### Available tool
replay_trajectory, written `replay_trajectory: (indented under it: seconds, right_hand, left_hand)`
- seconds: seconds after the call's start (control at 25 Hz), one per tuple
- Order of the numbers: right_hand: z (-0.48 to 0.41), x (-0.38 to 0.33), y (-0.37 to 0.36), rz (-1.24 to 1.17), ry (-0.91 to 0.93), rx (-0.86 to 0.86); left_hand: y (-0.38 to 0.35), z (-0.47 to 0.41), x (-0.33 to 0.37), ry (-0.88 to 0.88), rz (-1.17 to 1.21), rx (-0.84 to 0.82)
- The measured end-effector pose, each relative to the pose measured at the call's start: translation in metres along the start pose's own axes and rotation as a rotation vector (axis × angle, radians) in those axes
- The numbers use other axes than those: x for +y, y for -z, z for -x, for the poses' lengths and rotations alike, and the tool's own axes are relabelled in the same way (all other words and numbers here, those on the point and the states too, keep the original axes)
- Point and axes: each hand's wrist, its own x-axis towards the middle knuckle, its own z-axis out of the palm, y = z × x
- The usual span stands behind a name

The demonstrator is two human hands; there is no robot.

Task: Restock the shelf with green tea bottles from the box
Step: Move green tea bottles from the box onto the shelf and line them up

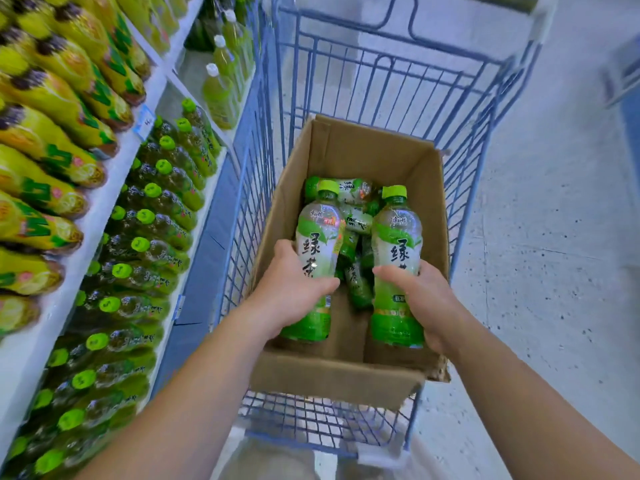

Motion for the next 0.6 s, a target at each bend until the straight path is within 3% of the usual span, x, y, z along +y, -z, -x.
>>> replay_trajectory:
  seconds: [0.32, 0.6]
  right_hand:
    - [0.091, -0.049, -0.017, 0.004, 0.099, 0.070]
    - [0.138, -0.073, -0.044, 0.044, 0.205, -0.084]
  left_hand:
    - [0.044, 0.073, 0.026, -0.164, 0.126, 0.070]
    - [0.079, 0.134, 0.015, -0.253, 0.184, 0.235]
